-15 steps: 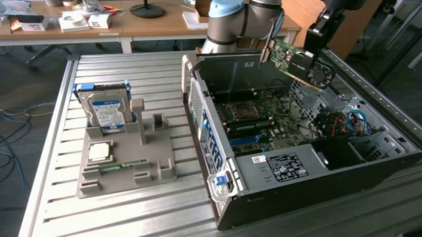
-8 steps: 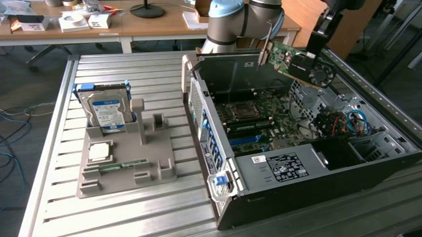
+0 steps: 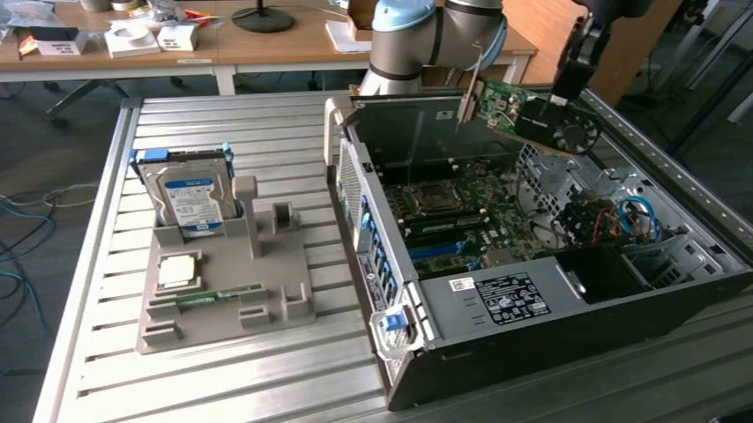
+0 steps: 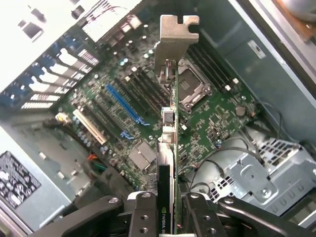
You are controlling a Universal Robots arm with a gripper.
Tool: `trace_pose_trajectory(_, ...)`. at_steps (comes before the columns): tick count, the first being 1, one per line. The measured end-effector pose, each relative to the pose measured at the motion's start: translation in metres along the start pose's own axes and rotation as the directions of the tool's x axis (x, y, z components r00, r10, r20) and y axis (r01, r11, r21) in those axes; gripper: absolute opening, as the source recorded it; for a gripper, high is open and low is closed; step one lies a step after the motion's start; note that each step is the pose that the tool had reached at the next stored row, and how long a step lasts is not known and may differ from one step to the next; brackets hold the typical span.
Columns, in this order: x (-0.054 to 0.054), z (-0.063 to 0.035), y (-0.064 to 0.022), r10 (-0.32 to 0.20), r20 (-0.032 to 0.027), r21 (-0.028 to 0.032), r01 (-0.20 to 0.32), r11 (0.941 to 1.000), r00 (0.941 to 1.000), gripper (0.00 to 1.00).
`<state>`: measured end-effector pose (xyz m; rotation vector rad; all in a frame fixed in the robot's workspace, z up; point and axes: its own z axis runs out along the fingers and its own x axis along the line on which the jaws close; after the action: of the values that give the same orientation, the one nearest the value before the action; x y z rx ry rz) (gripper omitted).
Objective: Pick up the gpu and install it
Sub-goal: 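Insert the gpu into the slot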
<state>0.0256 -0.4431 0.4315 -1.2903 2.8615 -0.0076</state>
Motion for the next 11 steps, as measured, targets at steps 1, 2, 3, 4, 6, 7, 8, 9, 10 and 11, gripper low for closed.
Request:
trace_pose_trajectory(1,0.0,0.0,0.0,-0.018,-0.001,0.001,0.018,0.9998,0.9998,0.26)
trace_pose_trajectory(2,0.0,0.0,0.0,-0.035,-0.002,0.0018,0.035,0.9994,0.9994,0.26)
trace_pose_trajectory(3,0.0,0.0,0.0,-0.053,-0.003,0.0027,0.053,0.9986,0.9986,0.26)
trace_pose_trajectory(4,0.0,0.0,0.0,-0.071,-0.0041,0.0036,0.071,0.9975,0.9975,0.26)
trace_pose_trajectory(6,0.0,0.0,0.0,-0.106,-0.0061,0.0053,0.106,0.9943,0.9943,0.26)
trace_pose_trajectory(7,0.0,0.0,0.0,-0.123,-0.0071,0.0061,0.123,0.9923,0.9923,0.26)
trace_pose_trajectory(8,0.0,0.0,0.0,-0.141,-0.0081,0.0068,0.141,0.99,0.99,0.26)
trace_pose_trajectory(9,0.0,0.0,0.0,-0.158,-0.0092,0.0076,0.158,0.9874,0.9874,0.26)
trace_pose_trajectory(10,0.0,0.0,0.0,-0.177,-0.0102,0.0083,0.177,0.9842,0.9842,0.26)
trace_pose_trajectory(11,0.0,0.0,0.0,-0.194,-0.0113,0.009,0.194,0.9809,0.9809,0.26)
